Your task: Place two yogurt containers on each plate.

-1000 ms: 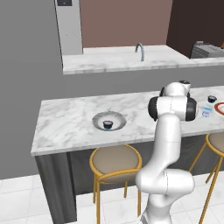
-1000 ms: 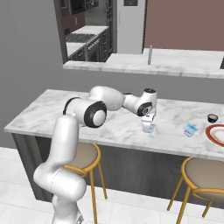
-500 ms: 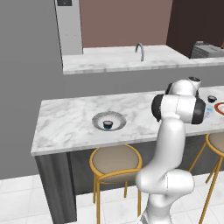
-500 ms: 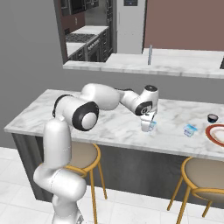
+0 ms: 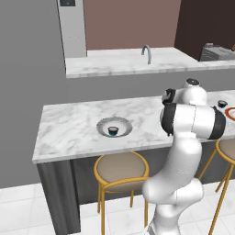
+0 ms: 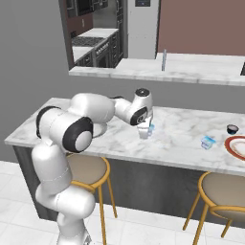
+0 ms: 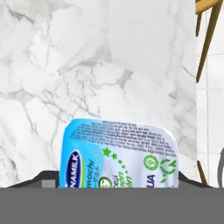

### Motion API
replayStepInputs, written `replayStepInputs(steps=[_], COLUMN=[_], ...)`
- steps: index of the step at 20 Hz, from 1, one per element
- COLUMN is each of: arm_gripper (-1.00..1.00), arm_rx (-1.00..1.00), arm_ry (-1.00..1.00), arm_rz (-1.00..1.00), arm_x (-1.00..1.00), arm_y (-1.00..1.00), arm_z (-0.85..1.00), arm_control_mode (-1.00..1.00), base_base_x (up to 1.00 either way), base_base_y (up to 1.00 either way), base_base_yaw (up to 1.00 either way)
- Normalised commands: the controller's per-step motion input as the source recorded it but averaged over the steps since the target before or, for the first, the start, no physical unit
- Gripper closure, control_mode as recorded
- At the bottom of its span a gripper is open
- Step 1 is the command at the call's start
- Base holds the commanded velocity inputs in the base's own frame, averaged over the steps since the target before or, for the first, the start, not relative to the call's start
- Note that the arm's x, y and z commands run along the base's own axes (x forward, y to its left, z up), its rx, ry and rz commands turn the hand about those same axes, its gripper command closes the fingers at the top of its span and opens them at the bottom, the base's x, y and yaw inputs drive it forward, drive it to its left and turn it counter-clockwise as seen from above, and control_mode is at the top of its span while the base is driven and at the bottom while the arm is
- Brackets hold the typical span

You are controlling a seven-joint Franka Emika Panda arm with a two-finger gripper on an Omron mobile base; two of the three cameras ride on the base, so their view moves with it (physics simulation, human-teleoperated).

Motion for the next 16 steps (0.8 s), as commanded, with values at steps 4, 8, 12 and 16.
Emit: replayStepInputs(steps=[4,8,12,16], arm_gripper=[1.00,1.00,1.00,1.00], arm_rx=[-0.11,-0.03,0.00,0.00], arm_ry=[-0.04,-0.07,-0.03,0.00], arm_rz=[0.31,0.33,0.31,0.33], arm_x=[-0.05,-0.03,0.00,0.00], arm_y=[0.78,0.72,0.59,0.48], arm_z=[0.30,0.37,0.41,0.37], arm_control_mode=[-1.00,-1.00,-1.00,-1.00], base_base_x=[0.00,0.00,0.00,0.00], base_base_y=[0.00,0.00,0.00,0.00], base_base_yaw=[0.00,0.00,0.00,0.00])
